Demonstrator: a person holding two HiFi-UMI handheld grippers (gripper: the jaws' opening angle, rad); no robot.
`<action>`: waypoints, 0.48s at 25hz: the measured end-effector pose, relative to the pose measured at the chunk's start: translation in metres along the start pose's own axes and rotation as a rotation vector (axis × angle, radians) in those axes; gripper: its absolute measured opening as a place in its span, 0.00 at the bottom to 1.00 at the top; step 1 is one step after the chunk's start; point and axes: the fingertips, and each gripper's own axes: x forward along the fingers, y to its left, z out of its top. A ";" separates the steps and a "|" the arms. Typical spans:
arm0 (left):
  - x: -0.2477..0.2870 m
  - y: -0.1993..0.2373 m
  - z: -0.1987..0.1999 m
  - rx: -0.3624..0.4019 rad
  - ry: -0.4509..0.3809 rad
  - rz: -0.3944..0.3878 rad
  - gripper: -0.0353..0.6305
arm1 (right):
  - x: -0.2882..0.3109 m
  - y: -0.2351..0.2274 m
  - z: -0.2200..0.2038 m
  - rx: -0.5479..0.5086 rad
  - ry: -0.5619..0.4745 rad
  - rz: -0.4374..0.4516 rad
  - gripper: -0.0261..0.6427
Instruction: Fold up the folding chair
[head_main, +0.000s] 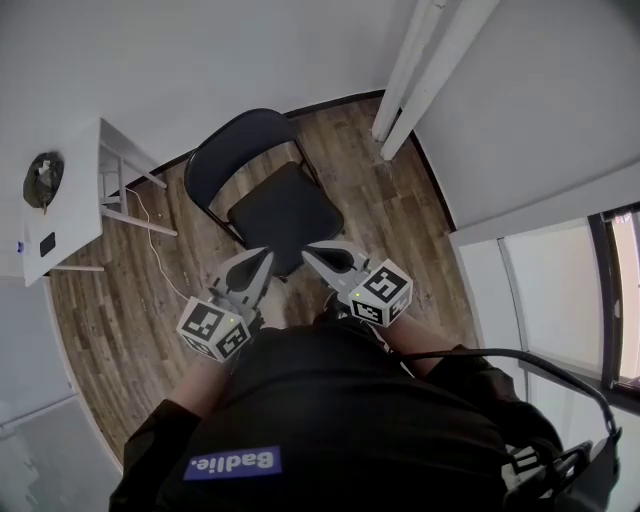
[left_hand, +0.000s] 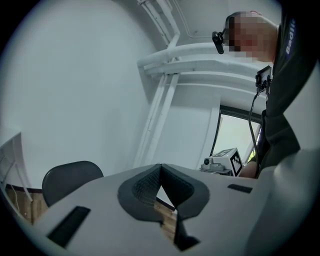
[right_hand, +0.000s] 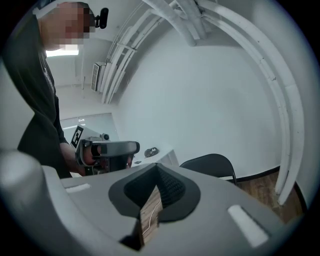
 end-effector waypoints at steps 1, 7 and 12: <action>0.005 0.005 0.001 -0.003 0.003 0.006 0.06 | 0.001 -0.006 -0.002 0.009 0.006 0.002 0.04; 0.021 0.040 0.010 -0.010 0.002 -0.003 0.06 | 0.016 -0.032 -0.002 0.029 0.024 -0.040 0.04; 0.028 0.073 0.019 -0.010 0.000 -0.061 0.06 | 0.039 -0.043 0.005 0.029 0.032 -0.107 0.04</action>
